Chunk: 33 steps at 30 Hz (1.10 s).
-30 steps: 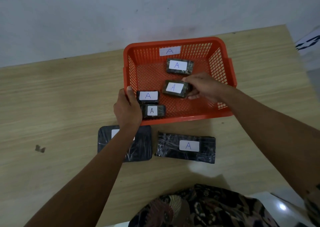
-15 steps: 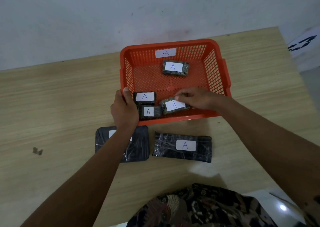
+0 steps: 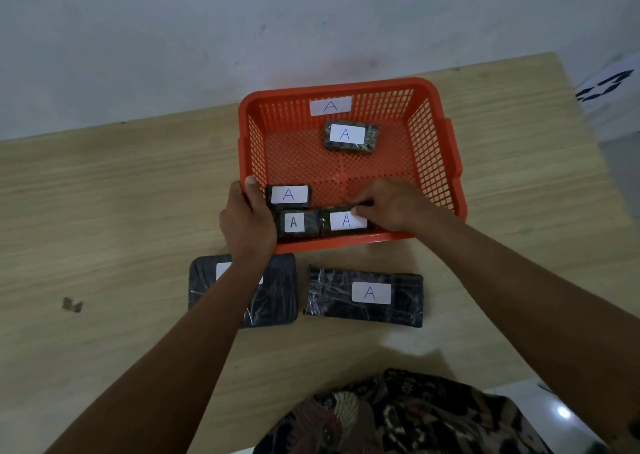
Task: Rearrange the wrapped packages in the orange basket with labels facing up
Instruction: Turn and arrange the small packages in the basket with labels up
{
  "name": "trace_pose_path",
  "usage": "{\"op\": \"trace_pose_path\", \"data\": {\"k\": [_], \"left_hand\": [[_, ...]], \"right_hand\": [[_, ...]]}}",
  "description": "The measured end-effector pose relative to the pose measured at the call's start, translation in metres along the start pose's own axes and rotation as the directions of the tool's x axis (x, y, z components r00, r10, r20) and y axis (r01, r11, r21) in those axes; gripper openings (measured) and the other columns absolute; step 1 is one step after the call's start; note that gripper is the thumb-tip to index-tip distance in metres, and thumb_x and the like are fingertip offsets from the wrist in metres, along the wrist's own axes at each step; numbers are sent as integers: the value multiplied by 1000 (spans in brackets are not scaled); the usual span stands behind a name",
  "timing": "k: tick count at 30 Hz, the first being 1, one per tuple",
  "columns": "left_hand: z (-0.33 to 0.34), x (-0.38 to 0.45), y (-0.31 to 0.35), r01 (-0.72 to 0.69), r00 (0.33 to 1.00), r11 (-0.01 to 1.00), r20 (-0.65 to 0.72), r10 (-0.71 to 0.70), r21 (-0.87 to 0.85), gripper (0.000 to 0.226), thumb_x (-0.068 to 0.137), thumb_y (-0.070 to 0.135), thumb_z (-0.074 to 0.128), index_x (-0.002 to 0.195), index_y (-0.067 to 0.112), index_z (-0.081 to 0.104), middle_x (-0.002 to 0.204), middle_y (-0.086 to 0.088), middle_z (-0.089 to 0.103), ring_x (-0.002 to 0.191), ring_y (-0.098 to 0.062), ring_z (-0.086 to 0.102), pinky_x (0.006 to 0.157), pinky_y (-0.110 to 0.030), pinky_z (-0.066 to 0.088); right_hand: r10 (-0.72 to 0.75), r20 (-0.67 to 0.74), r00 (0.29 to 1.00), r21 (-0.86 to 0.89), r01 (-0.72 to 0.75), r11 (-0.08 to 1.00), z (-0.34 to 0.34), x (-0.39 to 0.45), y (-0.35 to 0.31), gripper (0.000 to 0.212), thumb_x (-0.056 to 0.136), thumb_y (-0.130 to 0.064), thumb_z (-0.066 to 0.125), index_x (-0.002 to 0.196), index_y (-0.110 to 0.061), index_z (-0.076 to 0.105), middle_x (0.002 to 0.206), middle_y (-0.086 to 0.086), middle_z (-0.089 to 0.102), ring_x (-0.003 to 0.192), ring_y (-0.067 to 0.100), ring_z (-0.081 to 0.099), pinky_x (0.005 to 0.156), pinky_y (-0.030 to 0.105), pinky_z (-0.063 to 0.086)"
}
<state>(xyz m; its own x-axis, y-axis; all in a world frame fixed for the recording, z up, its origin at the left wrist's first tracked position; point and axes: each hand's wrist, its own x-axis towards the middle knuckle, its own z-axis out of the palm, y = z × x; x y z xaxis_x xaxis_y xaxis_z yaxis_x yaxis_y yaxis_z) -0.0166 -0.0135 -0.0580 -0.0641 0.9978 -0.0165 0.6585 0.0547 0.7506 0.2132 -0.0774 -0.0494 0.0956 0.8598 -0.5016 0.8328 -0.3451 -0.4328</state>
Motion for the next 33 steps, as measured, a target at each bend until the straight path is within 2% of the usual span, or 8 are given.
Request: {"op": "trace_pose_path", "data": {"k": [2,5,11,14,18,24,29,33], "left_hand": [[0,0,0,4,1000,1000,12,-3,-5,38,105,38,32,81,14,49,63,14,48,56,1,44,48,-26,24],[0,0,0,4,1000,1000,27,-3,-16,40,105,38,32,82,12,50,65,6,53,58,-9,50,53,-31,29],[0,0,3,8,1000,1000,25,-8,2,37,105,38,32,81,14,48,64,11,49,57,-7,46,51,-33,24],[1,1,2,28,999,1000,20,-28,8,38,105,39,32,83,13,50,65,9,50,57,-10,46,56,-32,26],[2,2,3,21,1000,1000,18,-21,2,38,105,37,33,86,11,53,68,5,54,60,-16,51,57,-33,35],[2,2,2,16,1000,1000,23,-16,-1,40,104,39,32,87,11,53,72,0,58,65,-23,56,59,-34,41],[2,1,4,27,999,1000,17,-27,4,36,105,38,33,83,15,50,66,10,51,58,0,46,56,-30,29],[1,2,4,8,1000,1000,10,-8,15,35,105,37,33,82,15,49,67,8,50,56,-4,45,55,-31,23]], "right_hand": [[23,-6,1000,-100,-23,995,-5,2,-2,24,90,-43,66,111,-34,75,115,-6,74,98,17,64,86,34,51],[150,-67,986,163,-138,977,-14,12,-9,30,86,-50,67,109,-32,75,117,-9,72,105,15,64,93,36,49],[157,-509,846,168,-81,982,-27,55,-17,45,95,-36,61,134,-15,58,134,8,60,126,28,51,106,39,40],[139,-451,882,25,-144,989,-30,72,-13,55,97,-36,58,145,-13,44,144,12,50,135,32,40,113,44,31],[137,-427,894,-1,-152,988,-29,82,-9,50,95,-37,60,139,-16,51,142,13,49,133,33,40,111,44,33],[156,-347,925,334,-33,942,-28,78,-1,33,86,-26,74,107,-29,49,117,6,62,96,19,58,60,19,41],[56,-156,986,437,18,899,-28,66,9,41,90,-16,70,129,-27,61,132,4,64,113,16,59,81,24,46],[-20,20,1000,386,11,922,-27,55,13,41,95,-15,64,133,-30,61,129,2,63,101,11,57,69,18,44]]}}
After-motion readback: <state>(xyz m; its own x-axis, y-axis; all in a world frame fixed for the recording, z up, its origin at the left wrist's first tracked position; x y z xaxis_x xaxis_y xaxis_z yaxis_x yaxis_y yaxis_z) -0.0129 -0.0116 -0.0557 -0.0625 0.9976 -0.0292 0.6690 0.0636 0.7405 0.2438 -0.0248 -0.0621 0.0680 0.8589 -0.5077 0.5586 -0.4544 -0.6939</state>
